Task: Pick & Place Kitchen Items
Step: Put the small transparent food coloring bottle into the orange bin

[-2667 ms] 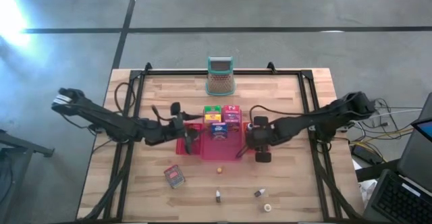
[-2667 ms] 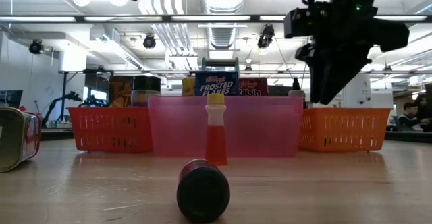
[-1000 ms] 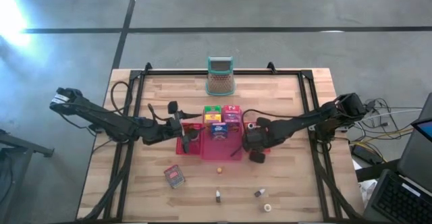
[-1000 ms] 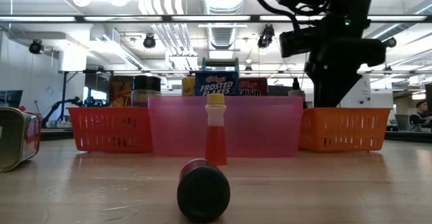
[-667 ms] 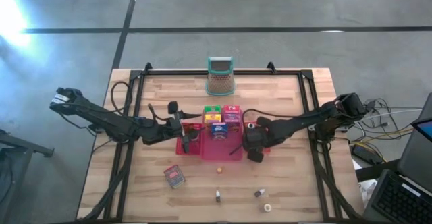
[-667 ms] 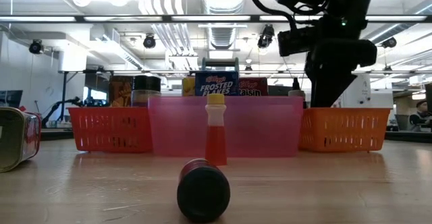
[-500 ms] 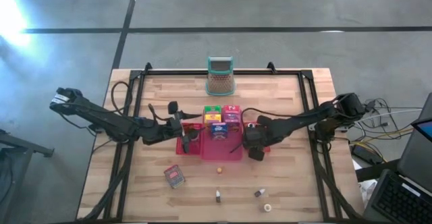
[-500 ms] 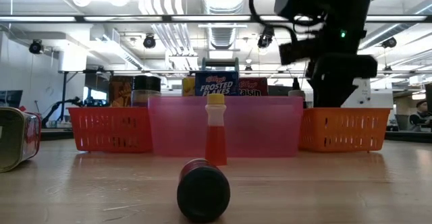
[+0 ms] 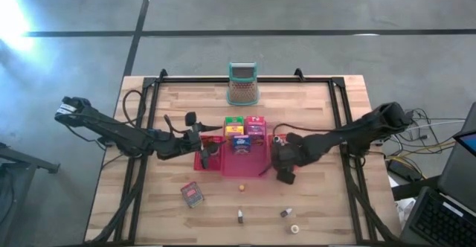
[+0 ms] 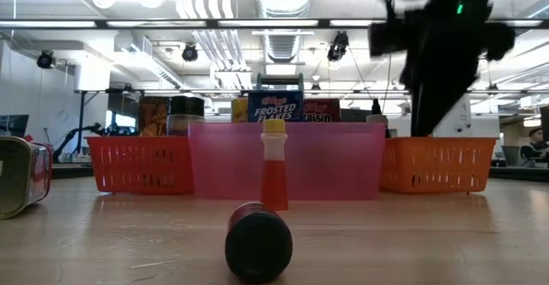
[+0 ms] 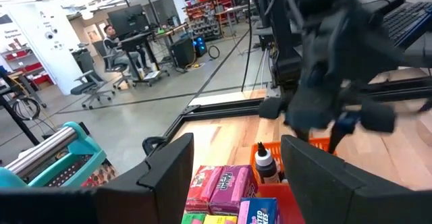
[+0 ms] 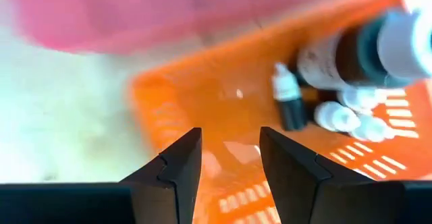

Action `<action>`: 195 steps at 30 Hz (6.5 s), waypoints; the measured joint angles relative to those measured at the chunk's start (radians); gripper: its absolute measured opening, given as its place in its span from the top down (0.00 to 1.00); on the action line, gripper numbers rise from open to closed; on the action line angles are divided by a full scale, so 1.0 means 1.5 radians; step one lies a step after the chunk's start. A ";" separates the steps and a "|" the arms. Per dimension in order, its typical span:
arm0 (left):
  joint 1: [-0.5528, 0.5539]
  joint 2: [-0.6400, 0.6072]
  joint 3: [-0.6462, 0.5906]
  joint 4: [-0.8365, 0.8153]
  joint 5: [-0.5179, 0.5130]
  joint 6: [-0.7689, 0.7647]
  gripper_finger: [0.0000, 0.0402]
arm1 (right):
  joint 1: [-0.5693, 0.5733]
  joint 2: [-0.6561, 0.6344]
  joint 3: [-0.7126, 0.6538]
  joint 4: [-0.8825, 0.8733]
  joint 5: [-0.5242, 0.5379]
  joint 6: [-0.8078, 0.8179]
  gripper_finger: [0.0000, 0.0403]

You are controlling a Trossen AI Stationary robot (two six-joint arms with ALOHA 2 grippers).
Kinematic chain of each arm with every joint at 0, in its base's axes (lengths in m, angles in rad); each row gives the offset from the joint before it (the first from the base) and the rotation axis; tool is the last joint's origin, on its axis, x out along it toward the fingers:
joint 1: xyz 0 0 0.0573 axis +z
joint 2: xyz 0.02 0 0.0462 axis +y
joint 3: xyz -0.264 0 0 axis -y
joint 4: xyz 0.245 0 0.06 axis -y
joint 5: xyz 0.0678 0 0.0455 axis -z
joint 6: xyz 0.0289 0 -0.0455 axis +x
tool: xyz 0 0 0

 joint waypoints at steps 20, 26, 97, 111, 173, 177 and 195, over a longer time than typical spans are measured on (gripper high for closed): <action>-0.181 -0.009 0.044 -0.377 0.048 -0.362 0.43 | 0.200 -0.032 0.160 0.031 0.092 -0.097 0.70; -0.326 0.016 0.061 -0.447 -0.041 -0.456 0.43 | 0.199 -0.021 0.154 0.030 0.094 -0.067 0.71; -0.299 0.051 0.065 -0.302 -0.237 -0.276 0.43 | 0.062 0.292 0.243 0.298 -0.049 -0.205 0.54; -0.299 0.051 0.065 -0.302 -0.237 -0.279 0.43 | 0.062 0.292 0.242 0.287 -0.049 -0.216 0.76; -0.295 0.051 0.057 -0.296 -0.237 -0.293 0.43 | -0.030 -0.347 -0.278 0.198 0.084 0.005 0.78; -0.294 0.050 0.057 -0.296 -0.237 -0.293 0.43 | -0.030 -0.347 -0.298 0.218 0.077 0.012 0.81; -0.289 0.050 0.056 -0.296 -0.238 -0.293 0.43 | -0.089 -0.346 -0.354 0.264 0.068 0.017 0.81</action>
